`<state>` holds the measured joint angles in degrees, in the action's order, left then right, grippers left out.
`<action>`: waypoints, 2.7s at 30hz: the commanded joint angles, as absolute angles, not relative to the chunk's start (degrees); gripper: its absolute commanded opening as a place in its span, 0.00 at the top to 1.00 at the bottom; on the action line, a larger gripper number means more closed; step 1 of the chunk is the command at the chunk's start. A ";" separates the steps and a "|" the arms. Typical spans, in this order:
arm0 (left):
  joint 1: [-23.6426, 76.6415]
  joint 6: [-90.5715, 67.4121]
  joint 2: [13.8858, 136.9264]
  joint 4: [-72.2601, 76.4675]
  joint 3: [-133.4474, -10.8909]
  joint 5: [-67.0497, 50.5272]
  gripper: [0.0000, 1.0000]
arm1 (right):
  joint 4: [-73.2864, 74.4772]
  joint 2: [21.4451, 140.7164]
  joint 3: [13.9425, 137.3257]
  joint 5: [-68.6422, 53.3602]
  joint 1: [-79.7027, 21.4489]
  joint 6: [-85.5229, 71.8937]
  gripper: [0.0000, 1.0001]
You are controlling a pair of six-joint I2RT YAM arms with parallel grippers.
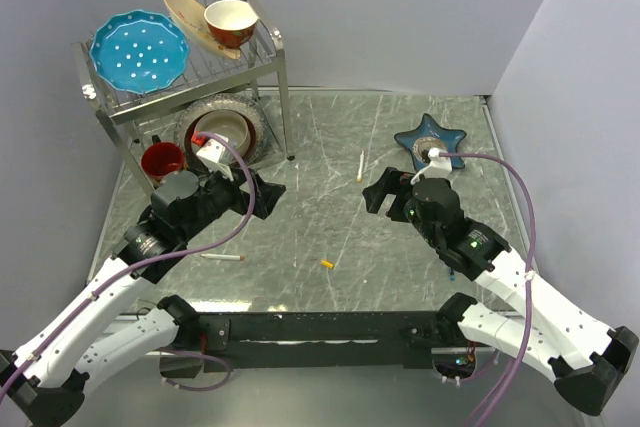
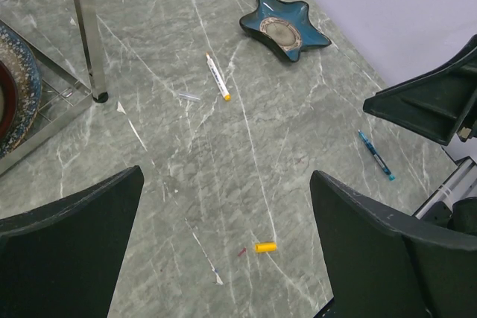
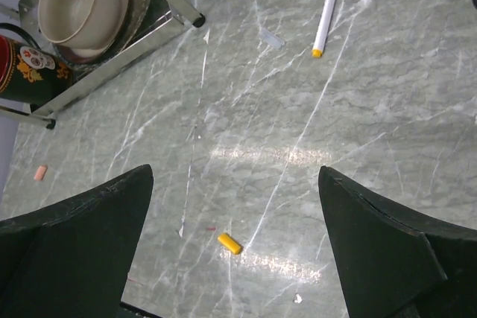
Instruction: Insert the pens into the pen caps
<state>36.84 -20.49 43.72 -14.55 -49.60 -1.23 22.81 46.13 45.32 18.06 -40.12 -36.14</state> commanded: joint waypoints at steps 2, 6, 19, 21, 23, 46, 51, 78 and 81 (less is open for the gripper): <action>37.00 -20.57 43.33 -13.10 -50.36 -0.62 0.00 | 22.41 49.12 48.16 20.91 -39.99 -34.36 0.00; 37.00 -20.57 43.59 -13.36 -50.54 -0.35 0.01 | 24.87 54.65 52.10 27.31 -39.90 -34.81 0.00; 37.00 -20.30 42.45 -13.27 -50.36 -0.18 0.01 | 25.49 91.72 75.22 21.98 -25.67 -28.48 0.33; 37.00 -20.30 42.45 -13.36 -50.36 -0.18 0.01 | 25.14 95.52 78.46 18.73 -23.30 -28.39 0.41; 37.00 -20.30 42.45 -13.45 -50.45 -0.18 0.01 | 25.48 101.06 80.85 16.27 -22.33 -27.87 0.46; 37.00 -20.30 44.74 -13.80 -50.98 -0.97 0.01 | 30.23 121.29 93.78 10.63 -23.29 -28.83 0.60; 37.00 -20.30 44.56 -13.62 -50.89 -1.05 0.01 | 31.81 121.99 93.78 11.69 -24.26 -28.39 0.62; 37.09 -35.58 46.93 -11.88 -50.20 -9.11 0.09 | 12.58 91.16 51.10 11.51 -32.95 -30.40 0.86; 37.53 -41.47 48.60 -6.08 -47.30 -13.01 0.15 | 9.50 84.13 45.81 12.13 -36.64 -31.81 0.87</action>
